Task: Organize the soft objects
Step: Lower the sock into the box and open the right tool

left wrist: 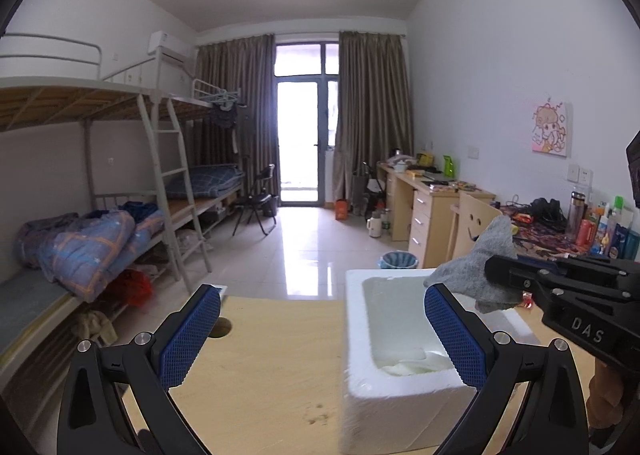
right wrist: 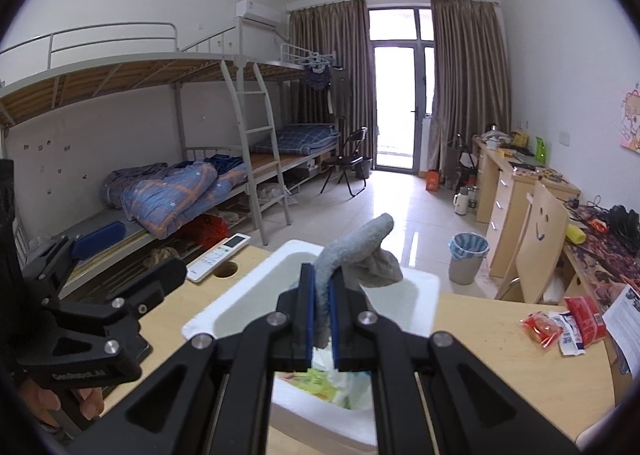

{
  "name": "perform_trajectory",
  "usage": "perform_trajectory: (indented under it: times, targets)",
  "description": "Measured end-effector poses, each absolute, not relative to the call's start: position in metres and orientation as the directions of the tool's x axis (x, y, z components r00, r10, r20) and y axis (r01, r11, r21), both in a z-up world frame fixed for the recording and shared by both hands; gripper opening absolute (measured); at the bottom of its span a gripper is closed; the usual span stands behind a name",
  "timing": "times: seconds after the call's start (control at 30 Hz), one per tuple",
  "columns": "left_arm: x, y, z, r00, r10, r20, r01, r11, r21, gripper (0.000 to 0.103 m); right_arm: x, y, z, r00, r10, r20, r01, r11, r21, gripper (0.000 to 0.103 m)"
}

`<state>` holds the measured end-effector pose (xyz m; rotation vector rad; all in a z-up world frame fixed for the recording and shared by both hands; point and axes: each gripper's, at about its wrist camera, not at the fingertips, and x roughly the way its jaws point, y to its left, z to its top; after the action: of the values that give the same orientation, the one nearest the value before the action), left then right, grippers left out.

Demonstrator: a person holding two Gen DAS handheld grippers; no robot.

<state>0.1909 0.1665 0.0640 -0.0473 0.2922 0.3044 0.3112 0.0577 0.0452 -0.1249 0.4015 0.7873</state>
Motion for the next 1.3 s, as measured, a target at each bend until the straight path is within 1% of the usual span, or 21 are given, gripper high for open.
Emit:
perform_trajectory:
  times: [0.27, 0.57, 0.8, 1.03, 1.1, 1.13, 1.17, 1.2, 1.23, 1.27, 1.3]
  targets:
    - [0.172, 0.176, 0.068, 0.9, 0.333, -0.281, -0.348, 0.938, -0.004, 0.102, 0.301, 0.073, 0.042, 0.614, 0.674, -0.412, -0.73, 0.683, 0.03, 0.009]
    - [0.167, 0.175, 0.068, 0.899, 0.335, -0.281, -0.351, 0.936, -0.009, 0.102, 0.299, 0.073, 0.04, 0.632, 0.661, -0.405, -0.717, 0.697, 0.019, 0.009]
    - [0.167, 0.175, 0.07, 0.903, 0.332, -0.273, -0.348, 0.937, -0.013, 0.102, 0.307, 0.078, 0.035, 0.642, 0.642, -0.42, -0.704, 0.711, 0.011, 0.009]
    - [0.165, 0.178, 0.071, 0.906, 0.333, -0.262, -0.352, 0.935, -0.029, 0.102, 0.319, 0.078, 0.033, 0.634, 0.643, -0.429, -0.7, 0.713, 0.034, 0.009]
    - [0.166, 0.178, 0.071, 0.907, 0.33, -0.261, -0.35, 0.936, -0.032, 0.102, 0.323, 0.078, 0.03, 0.627, 0.644, -0.438, -0.7, 0.713, 0.045, 0.015]
    - [0.166, 0.179, 0.072, 0.908, 0.33, -0.26, -0.349, 0.937, -0.031, 0.102, 0.325, 0.078, 0.029, 0.626, 0.643, -0.442, -0.699, 0.713, 0.048, 0.025]
    - [0.166, 0.179, 0.072, 0.907, 0.33, -0.26, -0.35, 0.936, -0.032, 0.102, 0.325, 0.078, 0.029, 0.626, 0.64, -0.446, -0.696, 0.716, 0.051, 0.042]
    - [0.167, 0.179, 0.072, 0.907, 0.329, -0.261, -0.349, 0.936, -0.032, 0.102, 0.325, 0.077, 0.028, 0.63, 0.637, -0.445, -0.692, 0.72, 0.051, 0.052]
    - [0.167, 0.179, 0.072, 0.908, 0.326, -0.264, -0.347, 0.937, -0.033, 0.102, 0.326, 0.075, 0.028, 0.635, 0.635, -0.441, -0.688, 0.724, 0.052, 0.068]
    - [0.167, 0.179, 0.072, 0.908, 0.326, -0.263, -0.346, 0.938, -0.033, 0.102, 0.325, 0.074, 0.029, 0.639, 0.634, -0.435, -0.685, 0.726, 0.052, 0.078]
    - [0.168, 0.179, 0.072, 0.907, 0.328, -0.262, -0.348, 0.937, -0.031, 0.102, 0.324, 0.074, 0.029, 0.645, 0.634, -0.427, -0.684, 0.728, 0.048, 0.081]
